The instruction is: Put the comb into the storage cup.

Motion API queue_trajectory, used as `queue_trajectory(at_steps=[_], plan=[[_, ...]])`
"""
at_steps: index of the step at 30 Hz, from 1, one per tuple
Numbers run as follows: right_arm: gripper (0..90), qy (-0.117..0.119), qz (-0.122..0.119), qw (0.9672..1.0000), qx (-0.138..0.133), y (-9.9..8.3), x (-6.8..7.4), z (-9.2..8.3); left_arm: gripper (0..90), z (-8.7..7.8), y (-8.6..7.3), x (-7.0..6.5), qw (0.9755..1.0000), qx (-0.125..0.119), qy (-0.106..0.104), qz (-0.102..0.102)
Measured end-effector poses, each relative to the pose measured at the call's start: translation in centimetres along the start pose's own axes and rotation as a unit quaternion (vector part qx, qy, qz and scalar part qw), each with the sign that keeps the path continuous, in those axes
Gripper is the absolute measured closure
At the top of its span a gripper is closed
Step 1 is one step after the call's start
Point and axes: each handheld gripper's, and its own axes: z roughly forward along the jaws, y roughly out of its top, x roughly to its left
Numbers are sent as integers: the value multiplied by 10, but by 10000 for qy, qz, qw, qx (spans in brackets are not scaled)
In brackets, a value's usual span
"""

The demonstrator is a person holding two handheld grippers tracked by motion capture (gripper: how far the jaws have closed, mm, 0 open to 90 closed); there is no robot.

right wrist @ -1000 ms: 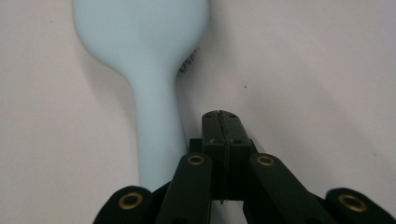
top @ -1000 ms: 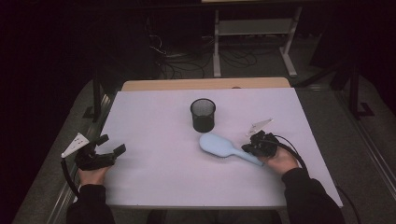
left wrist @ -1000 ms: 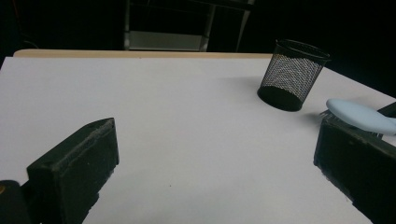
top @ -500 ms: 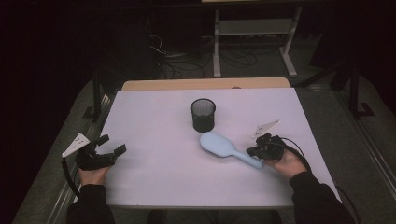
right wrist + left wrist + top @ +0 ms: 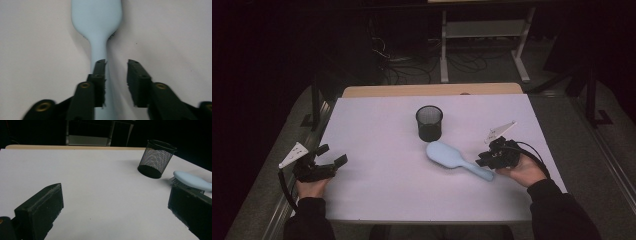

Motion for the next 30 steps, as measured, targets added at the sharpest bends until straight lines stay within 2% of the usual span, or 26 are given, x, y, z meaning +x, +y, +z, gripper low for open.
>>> queue_trajectory(at_steps=[3, 4, 5, 6, 7, 8, 11, 13, 17, 20, 30], plan=[[434, -74, 25, 9999, 83, 4, 0, 1, 0, 0, 0, 0, 10000, -2, 0, 1], [343, -100, 5, 9999, 114, 6, 1, 1, 0, 0, 0, 0, 10000, -1, -1, -1], [302, -132, -23, 9999, 104, 8, 1, 2, 0, 0, 0, 0, 10000, 0, -2, -1], [302, -132, -23, 9999, 104, 8, 1, 2, 0, 0, 0, 0, 10000, 3, -3, -1], [248, -147, -45, 9998, 98, 9, 2, 1, 0, 0, 0, 0, 10000, 3, -3, 0], [150, -145, -102, 9998, 100, 12, 3, 2, 0, 0, 0, 0, 10000, 1, -5, -2], [101, -105, -125, 9997, 156, 15, 4, 3, 0, 0, 0, 0, 10000, 0, -3, 1], [10, -76, -162, 9997, 175, 18, 3, 4, 0, 0, 0, 0, 10000, -7, -2, -3], [0, -25, -144, 9998, 103, 22, 3, 6, 0, 0, 0, 0, 10000, -16, -8, -13], [0, 25, -115, 9997, 224, 24, 1, 13, 0, 0, 0, 0, 10000, -16, -9, -16], [21, 185, -135, 9990, 389, 27, -2, 30, 0, 0, 1, 1, 10000, -47, -31, -36]])
